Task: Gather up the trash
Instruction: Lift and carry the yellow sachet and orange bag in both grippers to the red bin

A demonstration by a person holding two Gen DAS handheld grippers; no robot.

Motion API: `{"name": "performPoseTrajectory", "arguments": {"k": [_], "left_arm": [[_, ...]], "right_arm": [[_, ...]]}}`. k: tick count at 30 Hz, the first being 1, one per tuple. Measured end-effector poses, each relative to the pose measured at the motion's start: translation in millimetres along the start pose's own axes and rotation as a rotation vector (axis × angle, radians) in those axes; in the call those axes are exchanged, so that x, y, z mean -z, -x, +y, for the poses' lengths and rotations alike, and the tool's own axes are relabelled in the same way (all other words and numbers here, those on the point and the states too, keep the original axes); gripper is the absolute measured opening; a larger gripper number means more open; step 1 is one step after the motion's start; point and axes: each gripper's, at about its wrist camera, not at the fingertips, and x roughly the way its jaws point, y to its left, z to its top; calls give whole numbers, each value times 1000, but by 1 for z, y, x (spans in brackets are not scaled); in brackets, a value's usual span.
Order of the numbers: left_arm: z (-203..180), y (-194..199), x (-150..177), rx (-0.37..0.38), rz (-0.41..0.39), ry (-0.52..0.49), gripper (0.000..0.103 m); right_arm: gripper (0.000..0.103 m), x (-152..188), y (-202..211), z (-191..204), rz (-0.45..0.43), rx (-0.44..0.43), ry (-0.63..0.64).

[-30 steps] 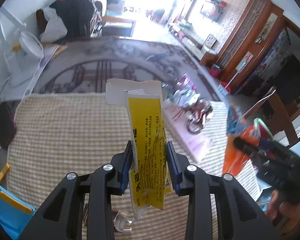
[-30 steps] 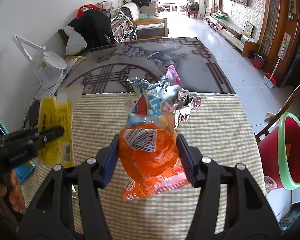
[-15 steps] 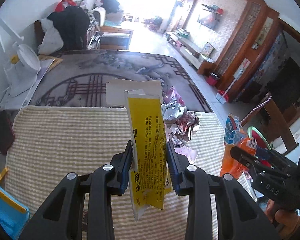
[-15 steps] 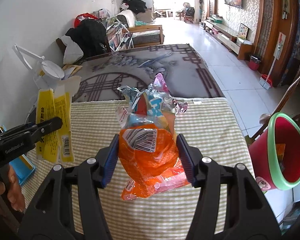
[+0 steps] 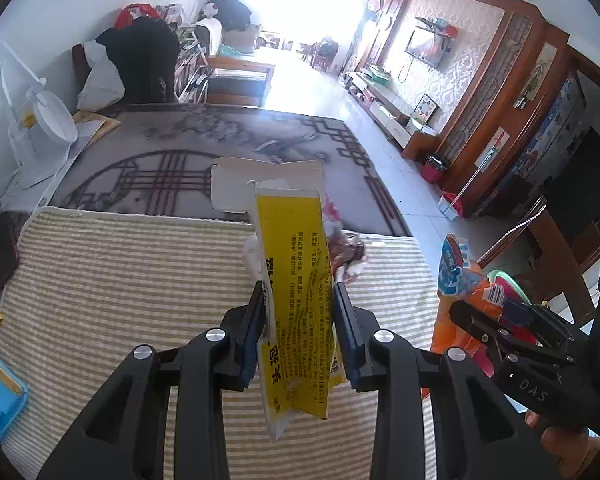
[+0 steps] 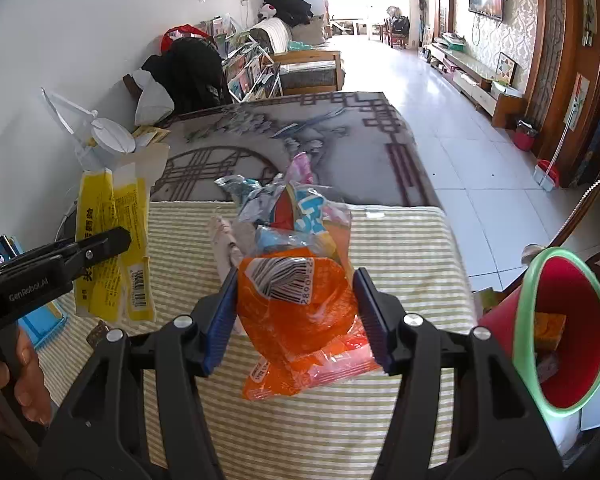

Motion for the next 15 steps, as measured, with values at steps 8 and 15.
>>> {"name": "performPoseTrajectory", "arguments": {"k": [8,15], "left_arm": [[-57,-12,2,27,-4,-42,31],[-108,-22,3,53,9,-101,31]], "right_arm": [[55,4,23,-54,-33,31,-40],[55,13,40,-106,-52,68,-106]]}}
